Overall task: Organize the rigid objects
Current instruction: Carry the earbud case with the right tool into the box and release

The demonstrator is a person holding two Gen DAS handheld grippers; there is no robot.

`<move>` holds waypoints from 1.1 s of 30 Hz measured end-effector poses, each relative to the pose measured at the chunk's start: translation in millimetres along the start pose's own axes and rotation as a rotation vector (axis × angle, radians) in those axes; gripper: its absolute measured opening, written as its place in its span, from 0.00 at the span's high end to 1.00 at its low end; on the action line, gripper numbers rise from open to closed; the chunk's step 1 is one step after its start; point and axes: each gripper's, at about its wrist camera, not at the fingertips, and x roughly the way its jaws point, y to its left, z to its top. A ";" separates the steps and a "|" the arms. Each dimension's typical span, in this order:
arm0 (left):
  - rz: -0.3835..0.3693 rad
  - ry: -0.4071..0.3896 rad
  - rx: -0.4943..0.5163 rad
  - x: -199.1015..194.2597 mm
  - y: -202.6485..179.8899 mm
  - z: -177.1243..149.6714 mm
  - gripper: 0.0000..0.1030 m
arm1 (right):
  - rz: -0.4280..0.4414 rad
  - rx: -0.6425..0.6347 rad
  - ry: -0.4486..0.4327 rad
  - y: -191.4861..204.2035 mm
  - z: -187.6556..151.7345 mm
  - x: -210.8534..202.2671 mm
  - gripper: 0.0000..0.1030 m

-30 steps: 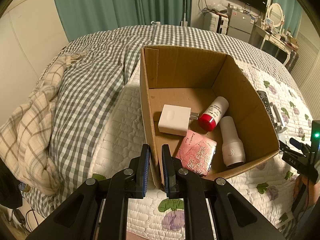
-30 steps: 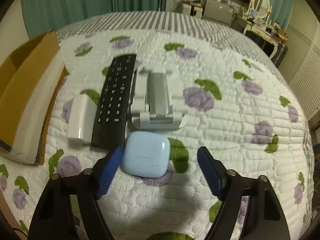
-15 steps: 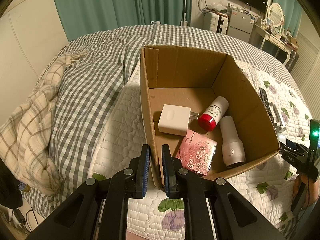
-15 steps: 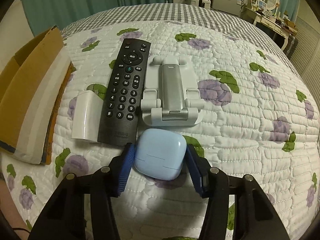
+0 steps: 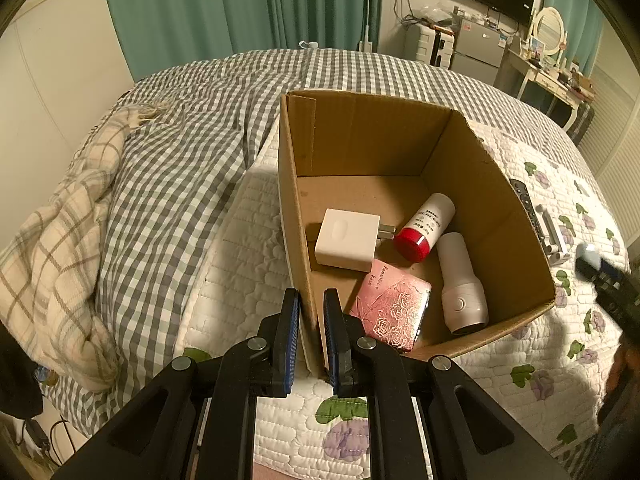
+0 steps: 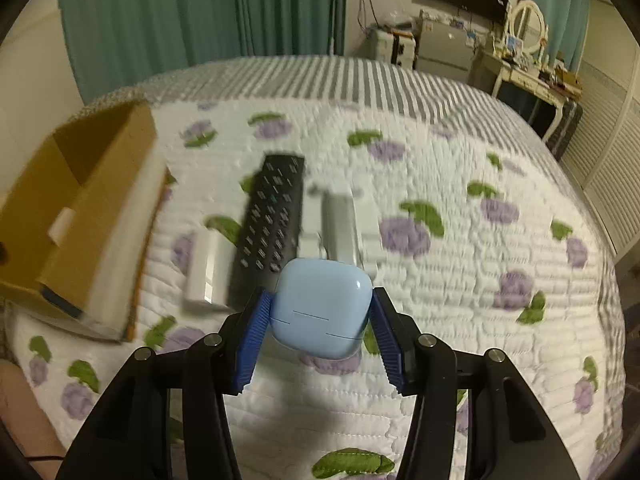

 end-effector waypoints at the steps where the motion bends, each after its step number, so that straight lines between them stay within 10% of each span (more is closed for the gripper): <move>1: -0.001 0.000 -0.001 -0.1 -0.3 -0.1 0.89 | 0.011 -0.008 -0.018 4.7 7.4 -7.5 0.50; 12: -0.001 0.000 0.001 -0.1 -0.3 -0.1 0.89 | 0.181 -0.183 -0.190 112.6 76.9 -61.6 0.50; 22: -0.007 0.000 0.000 -0.3 -1.5 0.1 0.89 | 0.267 -0.291 -0.082 202.3 57.9 -16.0 0.50; 33: -0.012 0.000 0.000 -0.1 -1.5 -0.5 0.89 | 0.250 -0.313 -0.031 210.1 39.2 7.5 0.50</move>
